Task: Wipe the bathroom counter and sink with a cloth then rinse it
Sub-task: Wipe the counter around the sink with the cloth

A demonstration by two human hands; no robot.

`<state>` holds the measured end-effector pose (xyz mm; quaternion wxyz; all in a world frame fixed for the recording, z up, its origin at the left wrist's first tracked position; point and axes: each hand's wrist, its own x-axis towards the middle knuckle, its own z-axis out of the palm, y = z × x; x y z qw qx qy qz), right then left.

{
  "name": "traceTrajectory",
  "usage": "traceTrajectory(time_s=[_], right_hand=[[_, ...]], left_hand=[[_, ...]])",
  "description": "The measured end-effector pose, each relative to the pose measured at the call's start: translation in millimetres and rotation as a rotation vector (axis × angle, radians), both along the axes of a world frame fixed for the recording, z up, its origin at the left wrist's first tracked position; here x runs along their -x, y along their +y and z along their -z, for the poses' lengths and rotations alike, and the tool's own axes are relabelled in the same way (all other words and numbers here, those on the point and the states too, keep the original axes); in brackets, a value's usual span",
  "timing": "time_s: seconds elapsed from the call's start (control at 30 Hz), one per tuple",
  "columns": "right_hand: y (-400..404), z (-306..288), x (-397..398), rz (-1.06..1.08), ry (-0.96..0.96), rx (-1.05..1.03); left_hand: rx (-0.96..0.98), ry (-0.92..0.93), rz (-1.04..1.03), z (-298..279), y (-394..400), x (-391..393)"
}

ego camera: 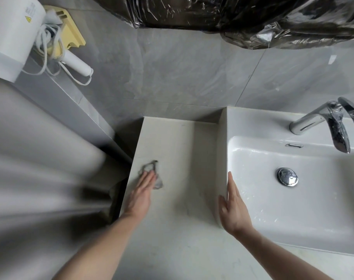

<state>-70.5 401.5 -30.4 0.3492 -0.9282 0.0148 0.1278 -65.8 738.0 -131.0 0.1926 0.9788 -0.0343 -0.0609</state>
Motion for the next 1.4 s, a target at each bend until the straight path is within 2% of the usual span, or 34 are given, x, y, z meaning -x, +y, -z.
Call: traceTrajectory(time_s=[0.1,0.23,0.4,0.5,0.57,0.67,0.77,0.93,1.1,1.2,1.3,1.4], right_hand=[[0,0,0,0.000,0.006,0.009],[-1,-4,-2,-0.005,0.040,0.001],[-13,-7,9,-0.120,0.087,0.021],[-20,-8,16,-0.177,0.103,0.033],[-21,-11,18,-0.178,0.126,0.035],[-22,-14,20,-0.167,0.139,0.040],[-22,-13,20,-0.168,0.131,0.058],[-22,-11,21,-0.170,0.106,0.063],[-23,-6,21,-0.174,0.102,0.078],[-22,-5,22,-0.176,0.091,0.080],[-22,-5,21,-0.172,0.085,0.081],[-22,-6,21,-0.171,0.088,0.079]], left_hand=[[-0.099,0.042,-0.114,-2,45,13],[-0.106,0.070,-0.201,-8,34,34],[0.040,0.040,-0.030,-2,-35,52],[0.122,0.072,0.189,-9,-102,45],[0.108,0.089,0.371,-17,-147,42],[0.084,0.052,0.314,-16,-191,40],[0.103,0.062,0.269,-10,-197,46],[0.107,0.041,0.392,-9,-135,73],[0.030,0.016,0.131,-17,-33,106],[-0.025,0.061,-0.047,-21,15,116],[-0.067,0.076,-0.138,-19,28,120],[-0.027,0.079,-0.201,-20,4,126]])
